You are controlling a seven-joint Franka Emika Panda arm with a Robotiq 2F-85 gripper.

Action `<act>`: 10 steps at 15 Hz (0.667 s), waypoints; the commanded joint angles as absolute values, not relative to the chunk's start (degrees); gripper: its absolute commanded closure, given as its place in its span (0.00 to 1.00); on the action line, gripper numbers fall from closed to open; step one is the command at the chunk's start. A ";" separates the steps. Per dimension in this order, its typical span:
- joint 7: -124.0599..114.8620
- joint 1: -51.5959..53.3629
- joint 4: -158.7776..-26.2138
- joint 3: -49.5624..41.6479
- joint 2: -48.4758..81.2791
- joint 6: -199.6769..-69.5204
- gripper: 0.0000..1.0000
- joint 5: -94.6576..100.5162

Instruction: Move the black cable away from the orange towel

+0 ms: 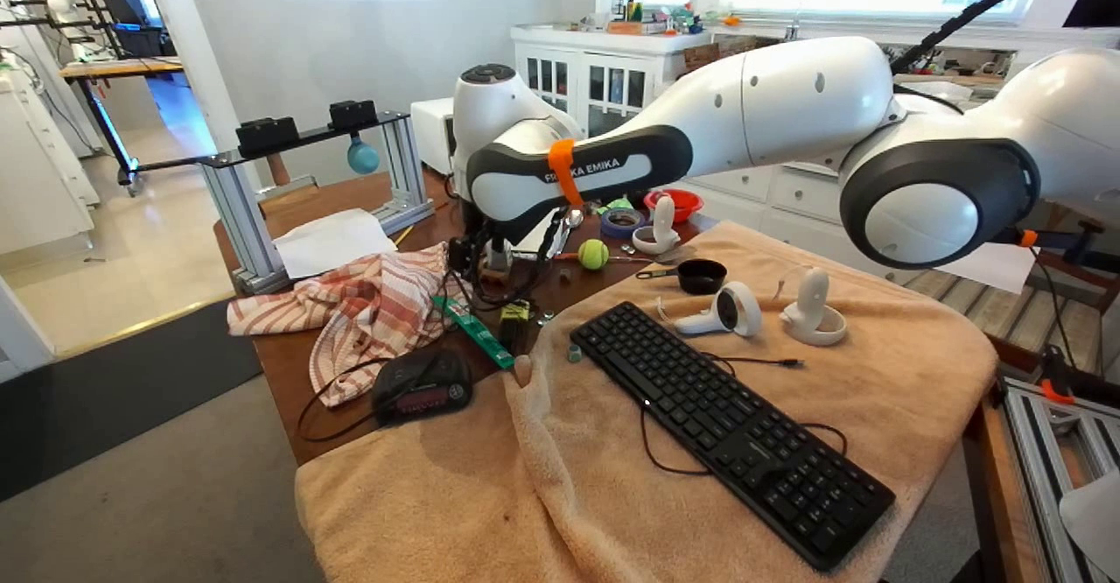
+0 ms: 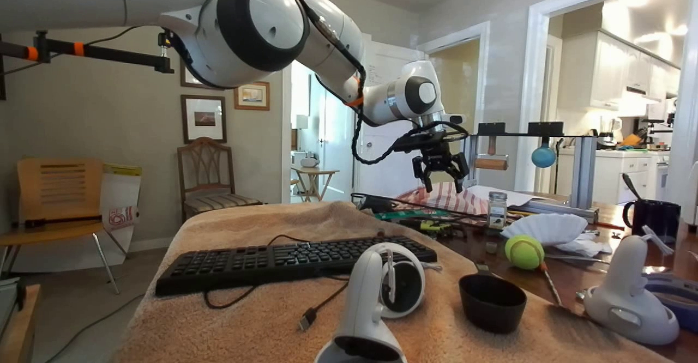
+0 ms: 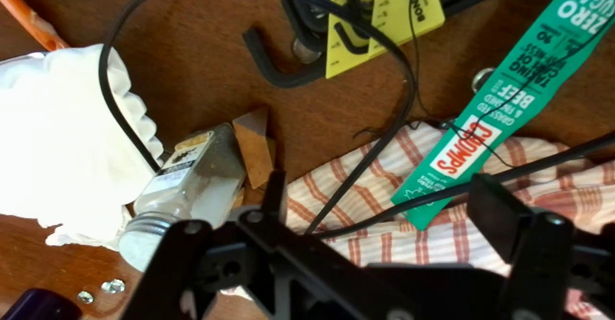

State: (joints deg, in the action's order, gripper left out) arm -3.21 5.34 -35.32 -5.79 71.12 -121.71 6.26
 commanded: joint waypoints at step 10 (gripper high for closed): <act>-5.57 7.00 -27.55 -8.94 79.18 -118.89 0.22 7.38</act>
State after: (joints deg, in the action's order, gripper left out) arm -3.57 6.65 -31.49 -7.63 76.53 -120.62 6.65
